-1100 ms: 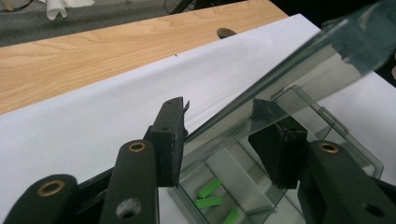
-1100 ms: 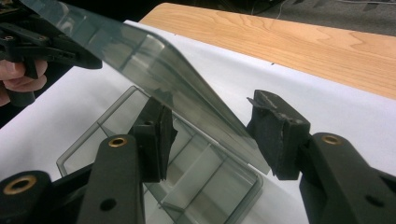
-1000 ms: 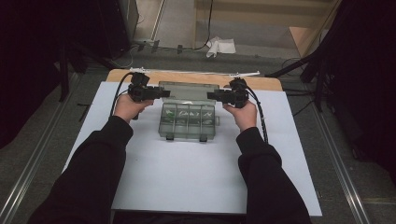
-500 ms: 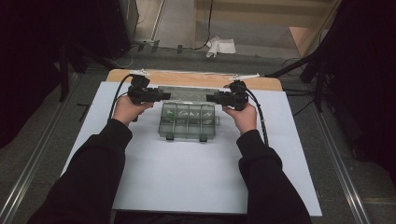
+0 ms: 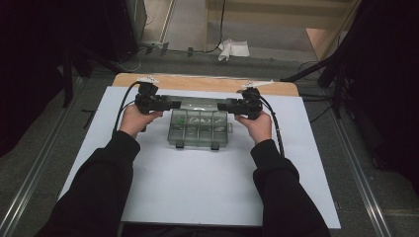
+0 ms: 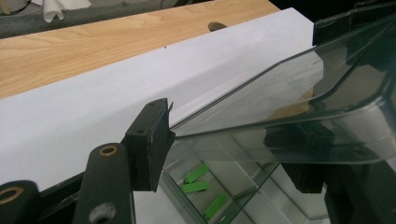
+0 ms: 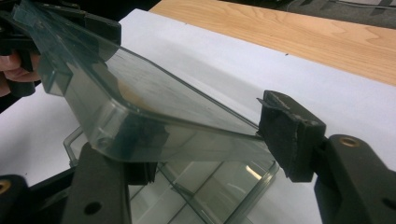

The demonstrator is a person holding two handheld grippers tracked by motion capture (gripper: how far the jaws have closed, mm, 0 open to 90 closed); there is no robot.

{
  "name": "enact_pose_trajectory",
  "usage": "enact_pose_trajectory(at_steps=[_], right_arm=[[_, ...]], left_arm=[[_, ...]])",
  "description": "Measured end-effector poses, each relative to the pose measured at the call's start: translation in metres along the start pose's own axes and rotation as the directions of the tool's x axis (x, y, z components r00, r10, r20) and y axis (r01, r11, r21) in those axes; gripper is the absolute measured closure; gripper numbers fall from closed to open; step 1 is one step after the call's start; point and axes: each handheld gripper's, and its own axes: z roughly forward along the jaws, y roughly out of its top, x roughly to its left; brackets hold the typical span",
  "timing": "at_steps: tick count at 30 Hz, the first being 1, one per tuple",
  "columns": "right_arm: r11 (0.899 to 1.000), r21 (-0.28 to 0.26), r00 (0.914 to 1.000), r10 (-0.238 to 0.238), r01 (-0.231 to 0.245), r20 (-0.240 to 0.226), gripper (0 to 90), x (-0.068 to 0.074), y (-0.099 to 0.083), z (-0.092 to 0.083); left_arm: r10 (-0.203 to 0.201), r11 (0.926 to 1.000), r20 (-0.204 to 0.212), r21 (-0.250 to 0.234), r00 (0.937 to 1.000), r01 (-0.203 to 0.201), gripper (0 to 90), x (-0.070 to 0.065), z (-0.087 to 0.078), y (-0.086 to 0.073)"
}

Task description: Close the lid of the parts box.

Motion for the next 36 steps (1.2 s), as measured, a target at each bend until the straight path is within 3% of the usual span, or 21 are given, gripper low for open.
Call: enact_pose_trajectory(at_steps=[8,12,18,30,36], right_arm=[[1.000,0.005,0.9998,-0.001,0.001,-0.019,37.5,0.000,-0.001,0.000],[1.000,0.008,0.9996,-0.003,0.003,-0.027,35.4,0.000,-0.001,0.001],[1.000,0.011,0.9993,-0.012,0.013,-0.035,34.1,0.000,-0.002,0.000],[1.000,0.024,0.9995,-0.017,0.018,-0.028,33.4,0.001,-0.002,-0.002],[1.000,0.022,0.9993,-0.019,0.020,-0.031,33.2,0.000,-0.002,-0.003]], left_arm=[[-0.008,0.9999,0.002,0.011,1.0000,0.008,39.0,0.003,-0.006,-0.003],[0.003,0.9990,-0.002,0.046,1.0000,-0.003,39.0,0.000,-0.008,-0.004],[-0.009,0.9994,0.006,0.034,0.9999,0.009,39.0,0.001,-0.017,-0.005],[-0.002,0.9979,0.026,0.065,0.9997,0.000,39.1,0.005,-0.035,-0.010],[-0.026,0.9984,0.027,0.050,0.9993,0.024,39.7,0.012,-0.044,-0.012]])
